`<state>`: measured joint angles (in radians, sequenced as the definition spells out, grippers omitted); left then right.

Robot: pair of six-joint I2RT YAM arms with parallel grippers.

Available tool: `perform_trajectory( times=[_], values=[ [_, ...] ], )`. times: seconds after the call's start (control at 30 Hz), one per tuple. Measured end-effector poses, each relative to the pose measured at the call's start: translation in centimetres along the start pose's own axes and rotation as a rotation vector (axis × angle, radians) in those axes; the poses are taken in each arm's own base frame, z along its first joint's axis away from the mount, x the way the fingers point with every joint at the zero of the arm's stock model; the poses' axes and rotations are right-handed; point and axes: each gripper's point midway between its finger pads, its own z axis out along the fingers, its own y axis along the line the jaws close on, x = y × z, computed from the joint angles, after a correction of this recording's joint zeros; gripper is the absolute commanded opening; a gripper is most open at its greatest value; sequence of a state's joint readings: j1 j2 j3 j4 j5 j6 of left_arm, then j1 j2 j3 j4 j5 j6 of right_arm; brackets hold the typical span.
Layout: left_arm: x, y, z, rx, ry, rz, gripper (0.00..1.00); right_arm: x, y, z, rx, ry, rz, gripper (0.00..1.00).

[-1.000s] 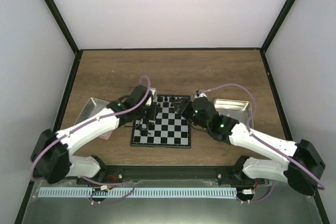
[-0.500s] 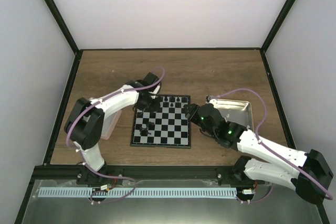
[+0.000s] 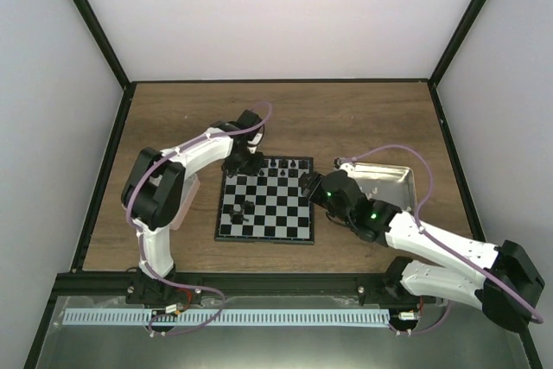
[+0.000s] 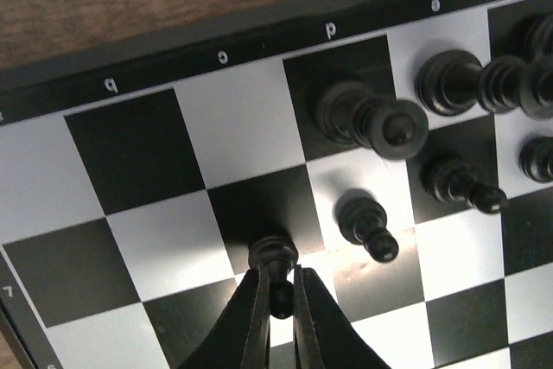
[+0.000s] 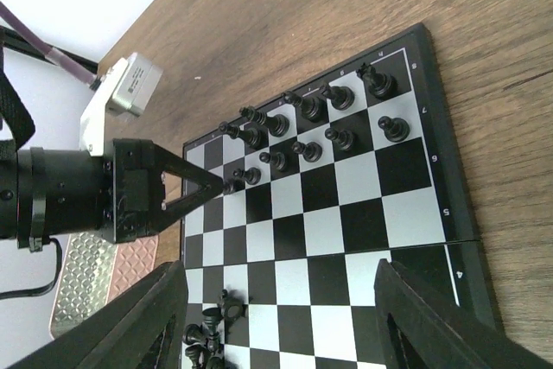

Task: Set up the chess pieces on the board
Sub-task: Place the chess piece on the chessboard, then pick up the chess piece from the chessboard.

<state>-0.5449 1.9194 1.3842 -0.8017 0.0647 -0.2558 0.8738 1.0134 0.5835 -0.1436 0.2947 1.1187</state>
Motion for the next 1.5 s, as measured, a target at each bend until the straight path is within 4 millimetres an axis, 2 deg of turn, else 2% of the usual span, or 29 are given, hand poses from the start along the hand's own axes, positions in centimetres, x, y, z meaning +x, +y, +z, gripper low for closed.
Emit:
perform_trajectory(
  times=[0.3,0.43,0.57,0.7,0.87,1.07,1.33,1.5],
  values=[
    [-0.9,0.4,0.2,-0.018,-0.008,0.007,0.16,1.0,0.2,0.9,-0.001,0.047,-0.013,0.61],
    [-0.8,0.5,0.4,-0.02,-0.004,0.012,0.26,1.2,0.2,1.0,0.0,0.057,-0.018,0.61],
    [-0.9,0.4,0.4,-0.018,-0.008,0.013,0.32,1.2,0.2,1.0,0.0,0.058,-0.023,0.62],
    [-1.3,0.3,-0.5,-0.013,-0.033,0.005,0.38,1.3,0.2,1.0,-0.002,0.062,-0.036,0.62],
    [-2.5,0.2,-4.5,-0.004,-0.17,-0.017,0.39,2.2,0.7,1.5,-0.031,0.104,-0.118,0.62],
    [-2.2,1.1,-10.3,-0.001,-0.382,-0.058,0.41,4.9,2.6,3.7,-0.09,0.24,-0.285,0.6],
    [-1.3,2.5,-17.2,0.004,-0.667,-0.095,0.5,9.9,6.5,7.8,-0.206,0.44,-0.595,0.57],
    [-0.9,3.1,-20.8,0.014,-0.823,-0.104,0.51,13.5,8.3,9.0,-0.263,0.506,-0.838,0.45]
  ],
)
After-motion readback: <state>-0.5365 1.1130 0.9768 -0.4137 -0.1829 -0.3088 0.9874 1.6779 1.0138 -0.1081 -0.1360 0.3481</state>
